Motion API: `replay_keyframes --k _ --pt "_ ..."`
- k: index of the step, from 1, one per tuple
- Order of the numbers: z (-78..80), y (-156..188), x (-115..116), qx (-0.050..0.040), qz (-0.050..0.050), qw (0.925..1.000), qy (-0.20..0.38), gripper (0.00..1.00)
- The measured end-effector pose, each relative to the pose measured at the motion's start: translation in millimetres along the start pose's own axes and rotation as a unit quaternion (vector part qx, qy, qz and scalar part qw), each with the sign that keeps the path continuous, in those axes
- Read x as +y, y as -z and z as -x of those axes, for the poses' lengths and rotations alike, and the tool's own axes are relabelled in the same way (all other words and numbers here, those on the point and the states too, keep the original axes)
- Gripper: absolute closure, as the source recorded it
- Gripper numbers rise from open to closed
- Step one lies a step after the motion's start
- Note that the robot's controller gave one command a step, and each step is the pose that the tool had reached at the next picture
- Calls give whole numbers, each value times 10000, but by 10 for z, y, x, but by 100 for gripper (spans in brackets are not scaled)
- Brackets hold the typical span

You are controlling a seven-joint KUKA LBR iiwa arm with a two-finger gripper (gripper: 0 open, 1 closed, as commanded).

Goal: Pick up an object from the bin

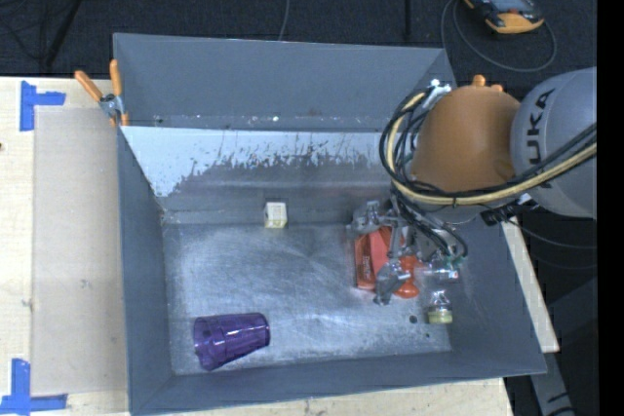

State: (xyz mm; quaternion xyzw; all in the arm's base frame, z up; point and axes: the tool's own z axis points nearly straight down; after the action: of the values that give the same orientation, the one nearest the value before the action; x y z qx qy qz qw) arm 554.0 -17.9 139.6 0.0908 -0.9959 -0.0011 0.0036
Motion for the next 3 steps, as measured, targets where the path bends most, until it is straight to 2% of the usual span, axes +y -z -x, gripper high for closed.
replay_keyframes --k 1,2,3 --pt "-217 -307 -118 -47 -30 9989 -455 0" --pt "89 -431 -700 30 13 9964 -853 100" --pt "89 -431 -700 29 13 9963 -855 100"
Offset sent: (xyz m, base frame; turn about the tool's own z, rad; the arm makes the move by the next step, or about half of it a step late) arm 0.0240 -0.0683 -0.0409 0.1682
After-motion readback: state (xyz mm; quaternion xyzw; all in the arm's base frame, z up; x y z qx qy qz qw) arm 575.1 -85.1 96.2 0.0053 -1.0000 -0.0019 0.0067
